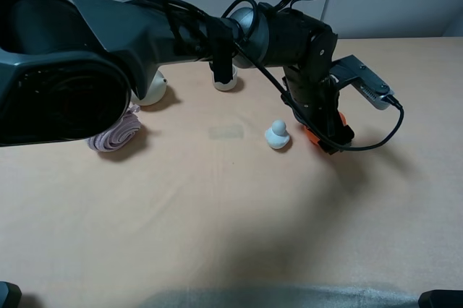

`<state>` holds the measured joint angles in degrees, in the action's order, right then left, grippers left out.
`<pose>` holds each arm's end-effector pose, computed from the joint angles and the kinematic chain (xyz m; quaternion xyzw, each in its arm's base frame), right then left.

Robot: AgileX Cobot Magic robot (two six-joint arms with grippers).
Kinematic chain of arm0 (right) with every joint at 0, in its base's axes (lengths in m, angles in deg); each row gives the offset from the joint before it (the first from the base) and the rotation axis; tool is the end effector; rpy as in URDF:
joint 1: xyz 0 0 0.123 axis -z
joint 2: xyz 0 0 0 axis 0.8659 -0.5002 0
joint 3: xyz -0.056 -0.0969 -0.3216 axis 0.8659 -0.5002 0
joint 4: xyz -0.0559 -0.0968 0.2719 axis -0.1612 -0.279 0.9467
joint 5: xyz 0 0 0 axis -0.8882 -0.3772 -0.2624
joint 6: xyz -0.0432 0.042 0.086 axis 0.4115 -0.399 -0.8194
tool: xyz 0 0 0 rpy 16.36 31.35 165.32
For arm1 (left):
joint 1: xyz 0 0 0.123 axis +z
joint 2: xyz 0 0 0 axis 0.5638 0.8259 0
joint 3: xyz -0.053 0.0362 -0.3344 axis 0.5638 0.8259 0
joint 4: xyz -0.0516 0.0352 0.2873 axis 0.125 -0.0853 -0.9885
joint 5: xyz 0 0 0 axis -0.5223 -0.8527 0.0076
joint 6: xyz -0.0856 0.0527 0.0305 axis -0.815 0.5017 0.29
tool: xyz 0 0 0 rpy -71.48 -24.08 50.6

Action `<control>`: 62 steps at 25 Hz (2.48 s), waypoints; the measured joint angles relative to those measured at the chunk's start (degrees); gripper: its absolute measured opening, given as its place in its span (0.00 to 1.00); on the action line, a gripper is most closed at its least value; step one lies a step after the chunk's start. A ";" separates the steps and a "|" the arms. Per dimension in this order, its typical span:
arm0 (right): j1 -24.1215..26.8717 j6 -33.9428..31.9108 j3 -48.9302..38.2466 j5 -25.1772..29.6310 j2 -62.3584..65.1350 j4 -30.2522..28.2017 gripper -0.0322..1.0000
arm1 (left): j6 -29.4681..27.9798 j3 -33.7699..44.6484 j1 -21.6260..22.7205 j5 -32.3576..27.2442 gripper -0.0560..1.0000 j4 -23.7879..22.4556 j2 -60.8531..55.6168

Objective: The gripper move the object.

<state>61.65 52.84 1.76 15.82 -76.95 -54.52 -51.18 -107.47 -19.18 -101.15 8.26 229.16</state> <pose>-0.0094 0.0002 0.2921 0.0065 0.8446 -0.0114 0.5352 0.3672 -0.5062 0.1049 0.5053 0.8217 -0.1249 0.2323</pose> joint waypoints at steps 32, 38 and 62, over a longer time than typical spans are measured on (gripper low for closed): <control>0.00 0.00 0.00 0.00 0.00 0.00 0.70 | -2.35 -23.01 0.00 -29.87 0.92 -2.31 0.00; 0.00 0.00 0.00 0.00 0.00 0.00 0.70 | -2.88 -23.77 0.00 -29.92 0.92 -3.00 -1.31; 0.00 0.00 0.00 0.00 0.00 0.00 0.70 | -6.36 -1.84 0.00 -29.95 0.92 -8.02 -27.08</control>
<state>61.65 52.84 1.76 15.82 -76.95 -54.52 -57.54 -109.31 -19.18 -131.10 0.24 202.08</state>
